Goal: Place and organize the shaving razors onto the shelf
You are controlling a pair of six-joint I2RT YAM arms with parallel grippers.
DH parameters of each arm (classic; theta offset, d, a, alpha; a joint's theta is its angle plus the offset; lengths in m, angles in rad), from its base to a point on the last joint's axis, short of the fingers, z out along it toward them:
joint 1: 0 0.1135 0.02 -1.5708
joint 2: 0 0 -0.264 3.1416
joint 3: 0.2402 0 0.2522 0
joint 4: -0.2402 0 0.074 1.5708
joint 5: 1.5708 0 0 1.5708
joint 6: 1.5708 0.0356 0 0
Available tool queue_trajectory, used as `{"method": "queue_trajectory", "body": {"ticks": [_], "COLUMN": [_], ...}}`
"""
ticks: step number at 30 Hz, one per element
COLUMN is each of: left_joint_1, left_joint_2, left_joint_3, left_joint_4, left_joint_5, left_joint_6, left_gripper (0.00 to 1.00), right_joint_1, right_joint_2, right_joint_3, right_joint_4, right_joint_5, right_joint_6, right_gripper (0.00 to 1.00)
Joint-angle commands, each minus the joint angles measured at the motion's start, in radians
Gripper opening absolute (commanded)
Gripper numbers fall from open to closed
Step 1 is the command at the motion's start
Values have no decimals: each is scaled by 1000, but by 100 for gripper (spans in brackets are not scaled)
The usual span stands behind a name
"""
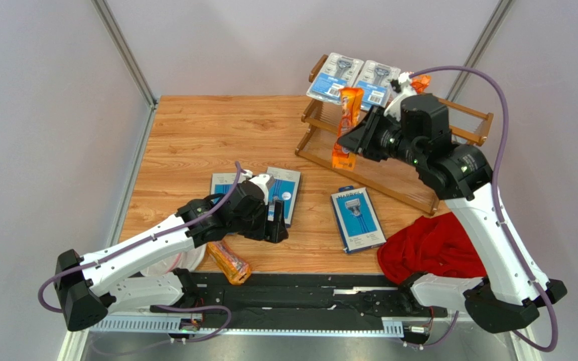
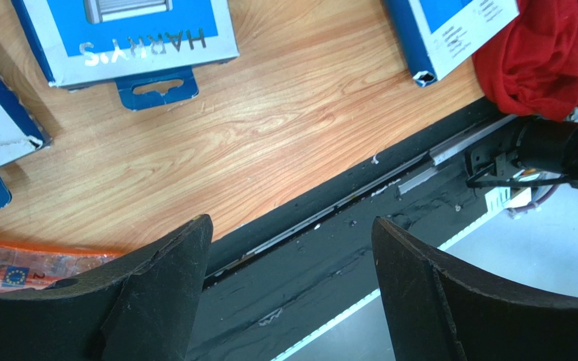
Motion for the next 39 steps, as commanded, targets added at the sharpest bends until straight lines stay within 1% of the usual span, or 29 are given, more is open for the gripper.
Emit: {"method": "queue_trajectory", "body": {"ticks": [1, 6, 10, 15, 16, 18, 19, 27, 32, 39], "left_joint_1": [3, 3, 3, 3, 3, 3, 3, 3, 3, 3], "left_joint_2": [-29, -58, -69, -78, -78, -76, -76, -59, -53, -55], "left_joint_3": [-26, -69, -94, -121, -124, -132, -135, -164, -198, -232], "left_joint_4": [15, 23, 26, 30, 32, 38, 38, 64, 89, 113], "left_joint_5": [14, 14, 14, 34, 34, 37, 37, 54, 72, 74], "left_joint_6": [-7, -18, -24, -29, -29, -26, -26, -29, -39, -53], "left_gripper": [86, 86, 86, 86, 86, 86, 86, 85, 85, 85], "right_joint_1": [-107, -239, -366, -480, -524, -567, -622, -839, -900, -962], "right_joint_2": [44, 110, 139, 158, 161, 167, 168, 237, 289, 365], "right_joint_3": [138, 266, 315, 321, 320, 312, 307, 341, 364, 384], "right_joint_4": [-70, -125, -137, -142, -142, -134, -131, -116, -127, -156], "right_joint_5": [-100, -184, -244, -309, -323, -355, -367, -534, -577, -582], "right_joint_6": [-82, -126, -140, -156, -157, -157, -151, -128, -137, -157], "right_gripper": [0, 0, 0, 0, 0, 0, 0, 0, 1, 3]}}
